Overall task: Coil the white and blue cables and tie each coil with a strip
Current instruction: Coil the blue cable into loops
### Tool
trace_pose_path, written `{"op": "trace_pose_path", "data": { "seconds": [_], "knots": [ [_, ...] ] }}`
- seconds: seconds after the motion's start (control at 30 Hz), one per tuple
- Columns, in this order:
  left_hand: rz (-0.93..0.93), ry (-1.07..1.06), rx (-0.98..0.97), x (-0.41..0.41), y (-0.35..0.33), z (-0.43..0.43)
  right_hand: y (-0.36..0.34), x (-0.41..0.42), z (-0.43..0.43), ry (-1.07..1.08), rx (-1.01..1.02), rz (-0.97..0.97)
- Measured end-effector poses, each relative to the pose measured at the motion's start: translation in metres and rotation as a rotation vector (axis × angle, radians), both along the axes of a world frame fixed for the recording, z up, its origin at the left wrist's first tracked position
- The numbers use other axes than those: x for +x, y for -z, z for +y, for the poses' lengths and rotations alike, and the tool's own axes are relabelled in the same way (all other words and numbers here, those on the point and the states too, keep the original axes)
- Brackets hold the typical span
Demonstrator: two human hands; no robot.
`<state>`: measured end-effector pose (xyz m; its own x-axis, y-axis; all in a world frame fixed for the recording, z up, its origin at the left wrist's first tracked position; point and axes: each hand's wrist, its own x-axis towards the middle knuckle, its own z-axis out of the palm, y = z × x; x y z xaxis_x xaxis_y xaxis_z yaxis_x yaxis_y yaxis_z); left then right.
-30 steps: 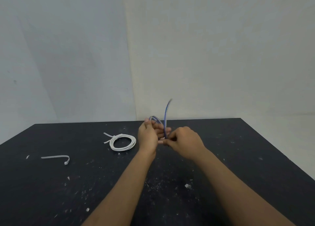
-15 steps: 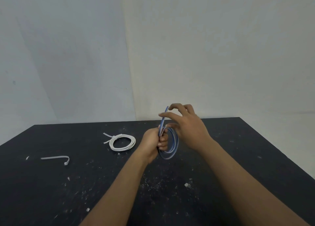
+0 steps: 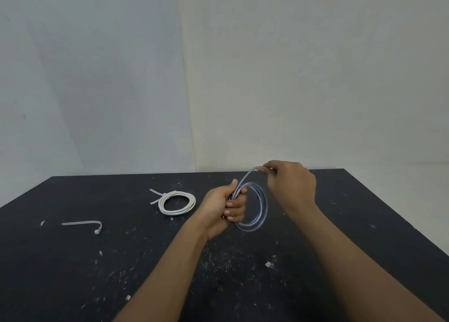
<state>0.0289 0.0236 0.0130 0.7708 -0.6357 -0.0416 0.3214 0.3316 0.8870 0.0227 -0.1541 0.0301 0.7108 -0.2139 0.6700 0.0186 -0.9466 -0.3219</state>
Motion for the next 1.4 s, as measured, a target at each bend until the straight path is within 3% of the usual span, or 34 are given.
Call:
{"op": "trace_pose_path", "data": {
  "seconds": [0.27, 0.43, 0.53, 0.67, 0.73, 0.83, 0.9, 1.07, 1.23, 1.4],
  "knots": [
    [0.043, 0.025, -0.012, 0.0, 0.0, 0.003, 0.006, 0.005, -0.008, 0.076, 0.027, 0.08],
    [0.16, -0.138, -0.271, 0.013, -0.008, 0.013, 0.024, -0.006, -0.007, -0.41, -0.091, 0.225],
    [0.211, -0.196, -0.318, 0.017, -0.01, 0.015, 0.028, -0.009, -0.002, -0.536, -0.119, 0.188],
    [0.257, -0.235, -0.363, 0.02, -0.011, 0.02, 0.029, -0.011, -0.001, -0.649, -0.011, 0.193],
    [0.275, -0.241, -0.385, 0.022, -0.012, 0.024, 0.029, -0.01, 0.002, -0.689, 0.112, 0.181],
    [0.279, -0.216, -0.408, 0.021, -0.013, 0.026, 0.028, -0.011, 0.01, -0.757, 0.513, 0.153],
    [0.269, -0.204, -0.408, 0.02, -0.012, 0.025, 0.027, -0.011, 0.014, -0.769, 0.663, 0.169],
    [0.252, -0.22, -0.396, 0.019, -0.01, 0.024, 0.024, -0.008, 0.024, -0.679, 1.051, 0.363],
    [0.207, -0.277, -0.34, 0.02, -0.008, 0.022, 0.019, -0.009, 0.03, -0.762, 1.386, 0.605],
    [0.166, -0.295, -0.354, 0.019, -0.002, 0.019, 0.008, -0.007, 0.047, -0.715, 1.558, 0.56]
  ]
}}
